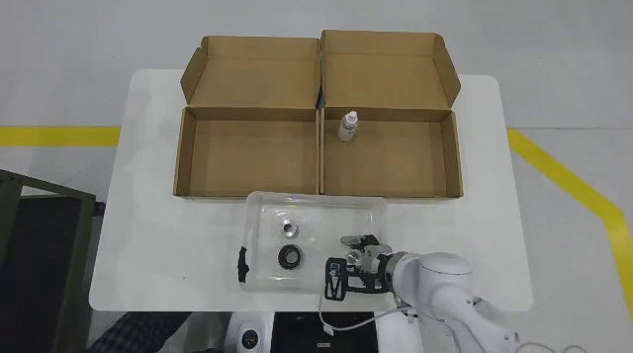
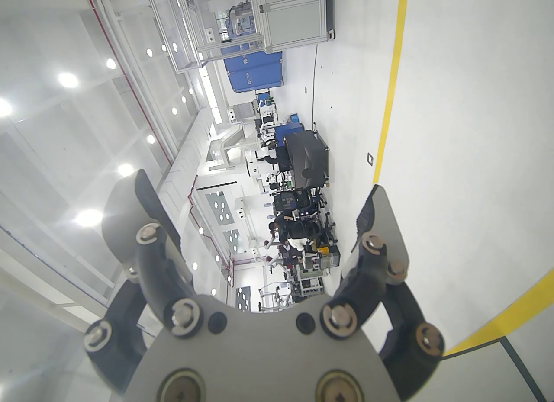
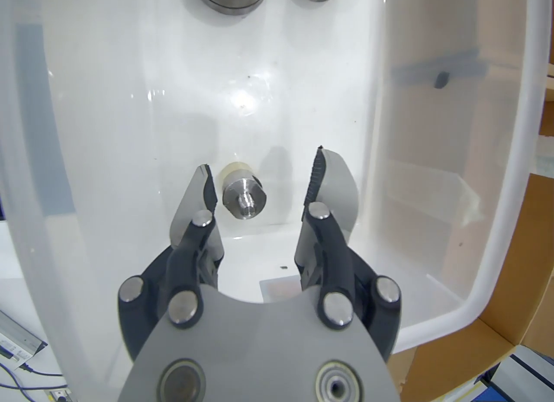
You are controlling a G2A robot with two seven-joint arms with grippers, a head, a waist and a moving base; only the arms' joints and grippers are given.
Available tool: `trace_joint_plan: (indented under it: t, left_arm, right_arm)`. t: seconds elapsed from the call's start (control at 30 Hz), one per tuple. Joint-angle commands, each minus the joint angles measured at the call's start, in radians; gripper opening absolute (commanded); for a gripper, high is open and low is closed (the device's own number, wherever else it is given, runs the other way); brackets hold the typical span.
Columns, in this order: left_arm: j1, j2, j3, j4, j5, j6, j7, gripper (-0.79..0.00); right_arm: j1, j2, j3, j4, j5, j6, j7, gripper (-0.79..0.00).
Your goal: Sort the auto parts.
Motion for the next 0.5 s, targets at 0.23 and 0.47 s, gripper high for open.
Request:
trace_joint_plan:
  t: [0.23,0.47]
  left_arm:
    - [0.000,0.000,0.000,0.000,0.000,0.000,0.000,0.000]
    - [0.000,0.000,0.000,0.000,0.000,0.000,0.000,0.000]
  right_arm:
    - [0.003,0.002,-0.016,-0.013,-0.004,-0.004,0.008,-0.785]
    - [-0.010,0.008,0.000,-0.051,0.001,0.003,-0.056,-0.785]
